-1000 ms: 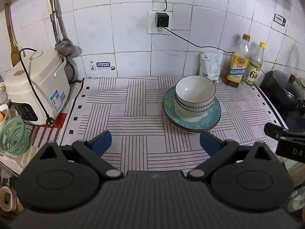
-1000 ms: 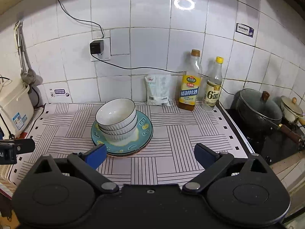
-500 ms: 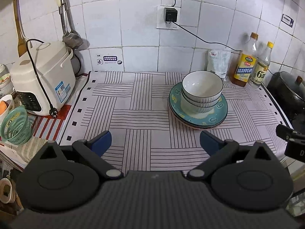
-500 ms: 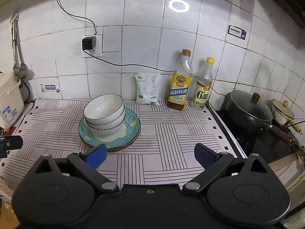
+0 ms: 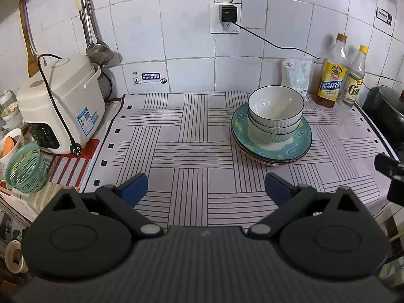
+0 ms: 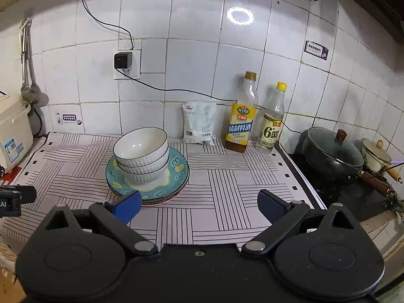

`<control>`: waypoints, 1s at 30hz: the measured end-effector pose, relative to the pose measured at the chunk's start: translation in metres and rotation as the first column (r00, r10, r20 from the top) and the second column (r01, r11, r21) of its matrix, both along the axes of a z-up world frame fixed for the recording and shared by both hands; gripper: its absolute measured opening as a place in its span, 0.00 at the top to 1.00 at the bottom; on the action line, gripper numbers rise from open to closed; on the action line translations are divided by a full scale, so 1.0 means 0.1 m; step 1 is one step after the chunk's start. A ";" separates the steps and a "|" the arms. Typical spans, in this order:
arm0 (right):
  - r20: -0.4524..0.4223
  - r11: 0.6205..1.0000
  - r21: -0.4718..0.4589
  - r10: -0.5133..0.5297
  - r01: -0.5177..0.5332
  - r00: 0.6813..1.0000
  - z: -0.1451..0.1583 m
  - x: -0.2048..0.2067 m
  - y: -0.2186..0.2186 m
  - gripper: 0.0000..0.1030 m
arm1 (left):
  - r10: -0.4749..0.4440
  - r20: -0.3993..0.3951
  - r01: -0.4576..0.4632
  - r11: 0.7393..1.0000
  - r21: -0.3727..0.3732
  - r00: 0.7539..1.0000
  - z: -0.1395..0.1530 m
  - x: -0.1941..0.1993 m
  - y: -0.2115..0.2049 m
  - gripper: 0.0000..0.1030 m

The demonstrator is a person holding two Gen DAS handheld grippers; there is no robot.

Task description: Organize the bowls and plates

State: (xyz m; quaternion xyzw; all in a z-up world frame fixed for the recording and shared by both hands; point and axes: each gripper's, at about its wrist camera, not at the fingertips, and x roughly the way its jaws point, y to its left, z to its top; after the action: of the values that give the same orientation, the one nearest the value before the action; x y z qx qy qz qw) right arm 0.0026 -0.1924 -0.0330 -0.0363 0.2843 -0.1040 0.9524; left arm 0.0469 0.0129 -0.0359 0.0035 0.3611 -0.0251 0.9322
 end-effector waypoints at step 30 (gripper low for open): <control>0.011 0.999 0.010 -0.032 0.032 0.999 -0.04 0.00 -0.02 0.03 | -0.021 0.047 0.019 0.999 0.040 0.999 0.01 -0.12 -0.07 0.03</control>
State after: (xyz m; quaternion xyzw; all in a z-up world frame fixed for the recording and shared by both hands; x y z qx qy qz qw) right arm 0.0021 -0.1949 -0.0373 -0.0263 0.2801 -0.1179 0.9523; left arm 0.0344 0.0061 -0.0347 0.0260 0.3393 -0.0272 0.9399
